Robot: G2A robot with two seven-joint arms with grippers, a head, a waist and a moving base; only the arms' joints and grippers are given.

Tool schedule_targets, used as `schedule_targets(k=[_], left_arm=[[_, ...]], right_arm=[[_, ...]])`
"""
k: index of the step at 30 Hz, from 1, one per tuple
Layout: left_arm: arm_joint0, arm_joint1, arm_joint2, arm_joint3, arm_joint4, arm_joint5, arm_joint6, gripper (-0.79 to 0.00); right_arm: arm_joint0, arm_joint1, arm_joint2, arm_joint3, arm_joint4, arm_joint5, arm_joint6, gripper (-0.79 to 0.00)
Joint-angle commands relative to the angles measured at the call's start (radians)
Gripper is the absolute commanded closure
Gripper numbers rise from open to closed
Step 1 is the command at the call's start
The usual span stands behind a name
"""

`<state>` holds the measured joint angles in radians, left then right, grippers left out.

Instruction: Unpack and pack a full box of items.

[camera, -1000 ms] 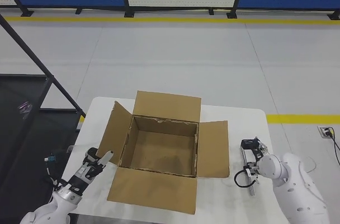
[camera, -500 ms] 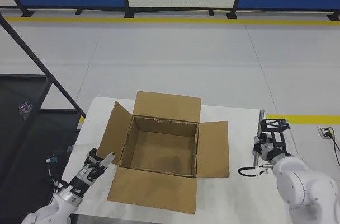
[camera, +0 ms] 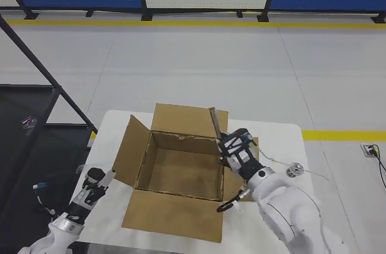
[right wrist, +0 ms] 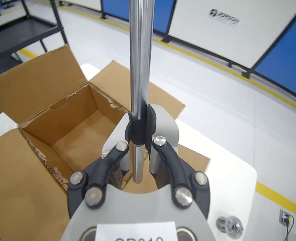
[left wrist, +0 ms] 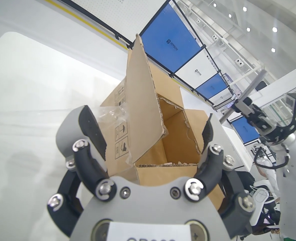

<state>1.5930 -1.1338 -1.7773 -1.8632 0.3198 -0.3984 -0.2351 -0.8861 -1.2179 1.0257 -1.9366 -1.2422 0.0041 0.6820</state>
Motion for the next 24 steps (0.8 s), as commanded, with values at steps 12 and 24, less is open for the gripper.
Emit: schedule_targets(k=[12, 24], left_arm=[[0.032, 0.001, -0.054, 0.011, -0.042, -0.011, 0.015, -0.785], [0.032, 0.001, -0.054, 0.011, -0.042, -0.011, 0.015, -0.785]], right_arm=[[0.576, -0.246, -0.491, 0.889, 0.384, -0.188, 0.149, 0.000], [0.656, -0.451, -0.617, 1.394, 0.543, -0.294, 0.079, 0.000]])
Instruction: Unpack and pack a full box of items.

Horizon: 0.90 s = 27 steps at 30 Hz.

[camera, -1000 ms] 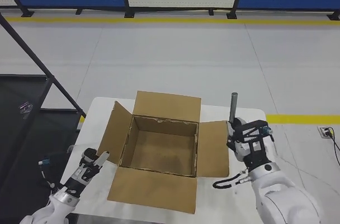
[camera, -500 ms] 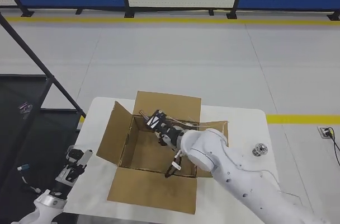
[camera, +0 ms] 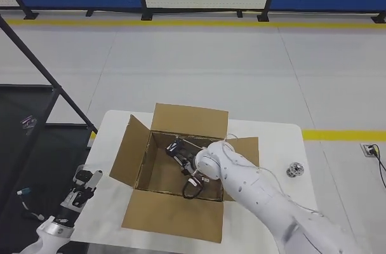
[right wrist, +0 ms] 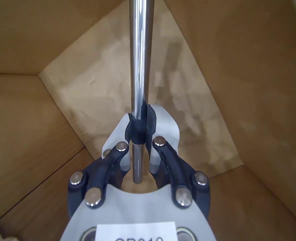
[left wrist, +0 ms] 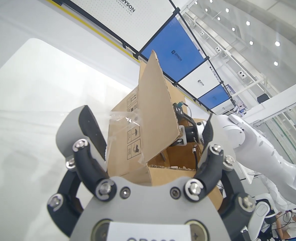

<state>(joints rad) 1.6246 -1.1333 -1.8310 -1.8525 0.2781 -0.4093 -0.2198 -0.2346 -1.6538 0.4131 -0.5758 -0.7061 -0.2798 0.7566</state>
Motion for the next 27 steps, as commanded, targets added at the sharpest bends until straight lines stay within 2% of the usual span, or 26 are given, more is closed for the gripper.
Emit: schedule_targets(k=[1, 2, 4, 5, 6, 7, 12, 18, 23, 27], left_arm=[[0.000, 0.000, 0.000, 0.000, 0.000, 0.000, 0.000, -0.785], [0.000, 0.000, 0.000, 0.000, 0.000, 0.000, 0.000, -0.785], [0.000, 0.000, 0.000, 0.000, 0.000, 0.000, 0.000, -0.785], [0.000, 0.000, 0.000, 0.000, 0.000, 0.000, 0.000, -0.785], [0.000, 0.000, 0.000, 0.000, 0.000, 0.000, 0.000, -0.785], [0.000, 0.000, 0.000, 0.000, 0.000, 0.000, 0.000, -0.785], [0.000, 0.000, 0.000, 0.000, 0.000, 0.000, 0.000, -0.785], [0.000, 0.000, 0.000, 0.000, 0.000, 0.000, 0.000, -0.785], [0.000, 0.000, 0.000, 0.000, 0.000, 0.000, 0.000, -0.785], [0.000, 0.000, 0.000, 0.000, 0.000, 0.000, 0.000, -0.785]], right_arm=[[0.010, -0.027, -0.009, 0.057, 0.008, -0.011, 0.004, 0.000], [0.013, -0.039, -0.012, 0.078, 0.010, -0.011, -0.002, -0.046], [0.020, -0.059, -0.016, 0.115, 0.013, -0.018, -0.009, -0.465], [0.024, -0.068, -0.017, 0.132, 0.014, -0.022, -0.014, -0.619], [0.027, -0.076, -0.017, 0.148, 0.015, -0.026, -0.018, -0.727], [0.031, -0.083, -0.018, 0.162, 0.015, -0.031, -0.020, -0.785], [0.048, -0.111, -0.014, 0.216, 0.015, -0.047, -0.044, -0.785], [0.070, -0.123, -0.013, 0.216, -0.018, -0.072, -0.069, -0.785], [0.088, -0.105, 0.016, 0.185, -0.013, -0.124, -0.077, -0.785], [0.087, -0.076, 0.043, 0.110, -0.031, -0.126, -0.091, -0.785]])
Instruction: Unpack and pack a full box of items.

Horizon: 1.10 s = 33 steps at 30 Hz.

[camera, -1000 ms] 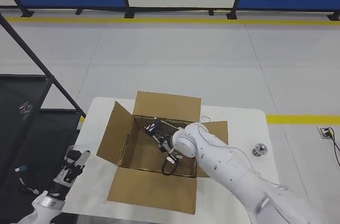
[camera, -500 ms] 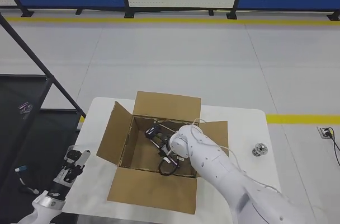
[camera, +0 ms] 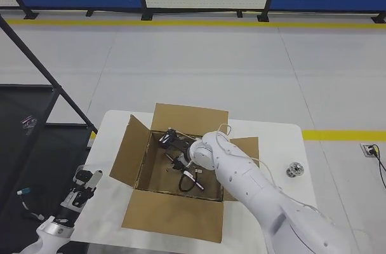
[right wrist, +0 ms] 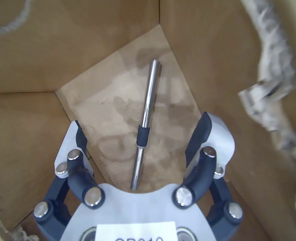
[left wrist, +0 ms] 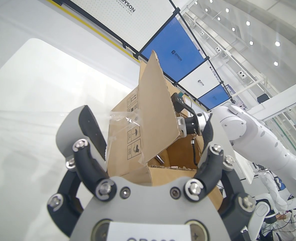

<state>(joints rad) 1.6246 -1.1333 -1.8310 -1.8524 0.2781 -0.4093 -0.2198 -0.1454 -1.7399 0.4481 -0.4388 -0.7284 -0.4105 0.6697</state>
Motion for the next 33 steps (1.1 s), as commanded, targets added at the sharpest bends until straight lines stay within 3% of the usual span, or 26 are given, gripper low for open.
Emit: schedule_targets(k=[1, 5, 9, 14, 17, 20, 24, 28, 33], left_arm=[[0.000, 0.000, 0.000, 0.000, 0.000, 0.000, 0.000, -0.785], [0.000, 0.000, 0.000, 0.000, 0.000, 0.000, 0.000, -0.785], [0.000, 0.000, 0.000, 0.000, 0.000, 0.000, 0.000, -0.785], [0.000, 0.000, 0.000, 0.000, 0.000, 0.000, 0.000, -0.785], [0.000, 0.000, 0.000, 0.000, 0.000, 0.000, 0.000, -0.785], [0.000, 0.000, 0.000, 0.000, 0.000, 0.000, 0.000, -0.785], [0.000, 0.000, 0.000, 0.000, 0.000, 0.000, 0.000, -0.785], [0.000, 0.000, 0.000, 0.000, 0.000, 0.000, 0.000, -0.785], [0.000, 0.000, 0.000, 0.000, 0.000, 0.000, 0.000, -0.785]], right_arm=[[-0.007, 0.020, 0.016, -0.058, -0.019, 0.016, -0.011, -0.785], [-0.051, 0.084, 0.067, -0.234, -0.082, 0.072, -0.022, -0.785], [-0.172, 0.194, 0.203, -0.546, -0.173, 0.147, 0.026, -0.785], [-0.515, 0.346, 0.518, -1.142, -0.353, 0.186, 0.212, -0.785], [-0.720, 0.393, 0.682, -1.407, -0.443, 0.195, 0.247, -0.785], [-0.872, 0.416, 0.826, -1.560, -0.589, 0.329, 0.243, -0.785], [-1.014, 0.430, 1.003, -1.634, -0.651, 0.475, 0.249, -0.785], [-1.036, 0.436, 1.156, -1.534, -0.665, 0.618, 0.339, -0.785], [-0.915, 0.443, 1.242, -1.228, -0.495, 0.561, 0.398, -0.785]])
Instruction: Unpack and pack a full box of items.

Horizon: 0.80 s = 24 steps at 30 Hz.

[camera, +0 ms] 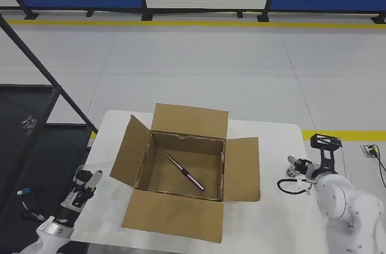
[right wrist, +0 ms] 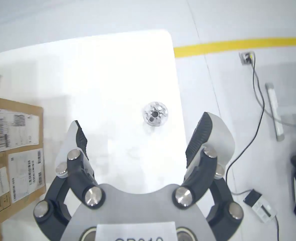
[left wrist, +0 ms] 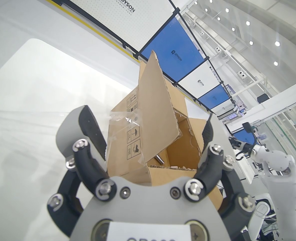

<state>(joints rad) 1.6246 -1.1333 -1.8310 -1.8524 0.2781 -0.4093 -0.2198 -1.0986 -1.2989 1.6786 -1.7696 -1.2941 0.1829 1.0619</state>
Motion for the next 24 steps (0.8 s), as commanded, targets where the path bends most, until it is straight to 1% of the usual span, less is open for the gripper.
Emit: schedule_targets(k=[1, 6, 10, 11, 12, 13, 14, 15, 17, 19, 21, 24], left_arm=[[0.000, 0.000, 0.000, 0.000, 0.000, 0.000, 0.000, -0.785], [0.000, 0.000, 0.000, 0.000, 0.000, 0.000, 0.000, -0.785], [0.000, 0.000, 0.000, 0.000, 0.000, 0.000, 0.000, -0.785], [0.000, 0.000, 0.000, 0.000, 0.000, 0.000, 0.000, -0.785], [0.000, 0.000, 0.000, 0.000, 0.000, 0.000, 0.000, -0.785], [0.000, 0.000, 0.000, 0.000, 0.000, 0.000, 0.000, -0.785], [0.000, 0.000, 0.000, 0.000, 0.000, 0.000, 0.000, -0.785], [0.000, 0.000, 0.000, 0.000, 0.000, 0.000, 0.000, -0.785], [0.000, 0.000, 0.000, 0.000, 0.000, 0.000, 0.000, -0.785], [0.000, 0.000, 0.000, 0.000, 0.000, 0.000, 0.000, -0.785], [0.000, 0.000, 0.000, 0.000, 0.000, 0.000, 0.000, -0.785], [0.000, 0.000, 0.000, 0.000, 0.000, 0.000, 0.000, -0.785]], right_arm=[[0.066, 0.003, 0.025, 0.172, 0.105, -0.052, 0.001, -0.785], [0.192, 0.010, 0.049, 0.480, 0.243, -0.135, 0.004, -0.785], [0.276, 0.020, 0.049, 0.649, 0.239, -0.141, -0.001, -0.785], [0.292, 0.022, 0.042, 0.676, 0.224, -0.134, -0.001, -0.763], [0.307, 0.023, 0.035, 0.697, 0.222, -0.139, 0.000, -0.339], [0.319, 0.024, 0.031, 0.716, 0.218, -0.136, -0.003, -0.148], [0.329, 0.025, 0.026, 0.729, 0.215, -0.134, -0.007, -0.034], [0.337, 0.026, 0.022, 0.740, 0.216, -0.134, -0.012, 0.000], [0.350, 0.029, 0.011, 0.758, 0.182, -0.105, -0.024, 0.000], [0.362, 0.029, 0.003, 0.769, 0.185, -0.096, -0.031, 0.000], [0.370, 0.030, -0.007, 0.776, 0.161, -0.048, -0.030, 0.000], [0.369, 0.031, -0.002, 0.751, 0.190, -0.038, -0.053, 0.000]])
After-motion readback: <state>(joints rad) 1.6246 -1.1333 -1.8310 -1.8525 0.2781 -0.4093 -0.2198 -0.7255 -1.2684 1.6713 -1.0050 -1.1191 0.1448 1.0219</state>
